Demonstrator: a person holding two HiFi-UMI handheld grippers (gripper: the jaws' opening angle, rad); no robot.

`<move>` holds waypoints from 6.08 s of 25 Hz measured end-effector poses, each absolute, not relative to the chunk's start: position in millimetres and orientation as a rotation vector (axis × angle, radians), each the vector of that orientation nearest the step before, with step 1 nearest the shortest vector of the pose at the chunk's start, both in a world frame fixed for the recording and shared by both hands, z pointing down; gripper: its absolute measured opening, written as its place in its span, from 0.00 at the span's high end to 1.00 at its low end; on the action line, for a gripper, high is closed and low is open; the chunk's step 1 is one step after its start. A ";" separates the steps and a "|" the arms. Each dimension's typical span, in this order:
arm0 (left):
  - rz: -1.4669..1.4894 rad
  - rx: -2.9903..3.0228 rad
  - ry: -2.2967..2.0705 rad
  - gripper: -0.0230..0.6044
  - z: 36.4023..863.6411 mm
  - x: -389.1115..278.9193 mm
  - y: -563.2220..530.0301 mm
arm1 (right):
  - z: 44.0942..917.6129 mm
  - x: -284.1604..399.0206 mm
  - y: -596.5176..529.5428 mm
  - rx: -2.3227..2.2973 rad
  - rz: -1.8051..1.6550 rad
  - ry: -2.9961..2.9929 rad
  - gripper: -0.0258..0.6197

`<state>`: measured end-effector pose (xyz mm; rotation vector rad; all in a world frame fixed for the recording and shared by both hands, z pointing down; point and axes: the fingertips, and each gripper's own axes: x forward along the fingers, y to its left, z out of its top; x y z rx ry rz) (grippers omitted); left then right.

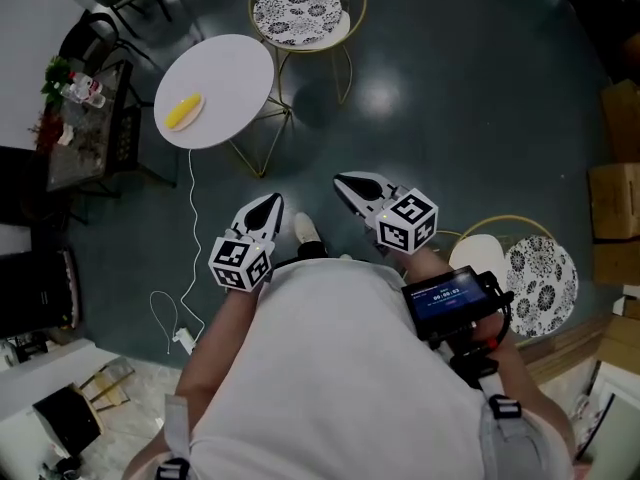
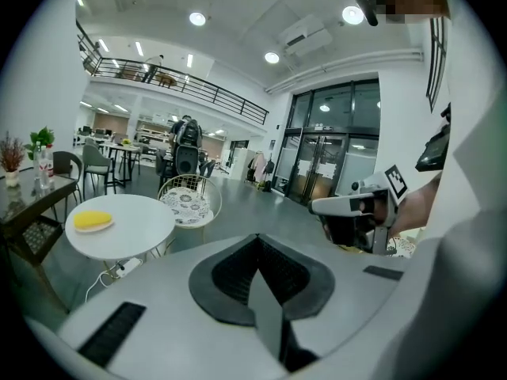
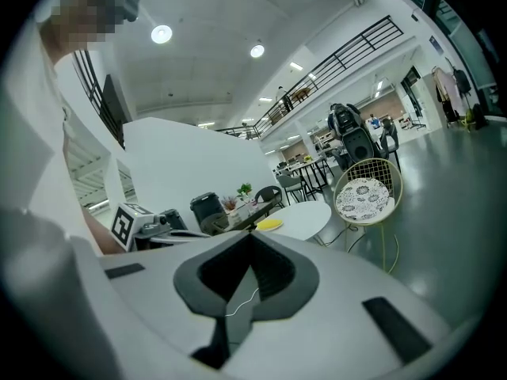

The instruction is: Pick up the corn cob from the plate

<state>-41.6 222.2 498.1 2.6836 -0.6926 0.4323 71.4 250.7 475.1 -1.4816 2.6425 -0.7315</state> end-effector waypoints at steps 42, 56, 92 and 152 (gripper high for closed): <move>0.432 2.563 -0.917 0.95 502.5 -131.4 1.0 | 475.4 2.4 12.4 -1.358 -0.758 2.800 0.95; 0.438 2.482 -1.058 0.95 517.6 -165.3 -46.2 | 480.3 -29.6 -62.1 -1.172 -0.748 2.902 0.95; 0.927 2.335 -1.092 0.95 624.6 -153.6 -225.2 | 572.5 19.6 -225.5 -0.992 -1.013 2.981 0.95; 2.120 2.174 -0.623 0.62 734.1 -224.3 -274.0 | 595.0 57.4 -252.0 -1.095 -1.214 2.888 0.95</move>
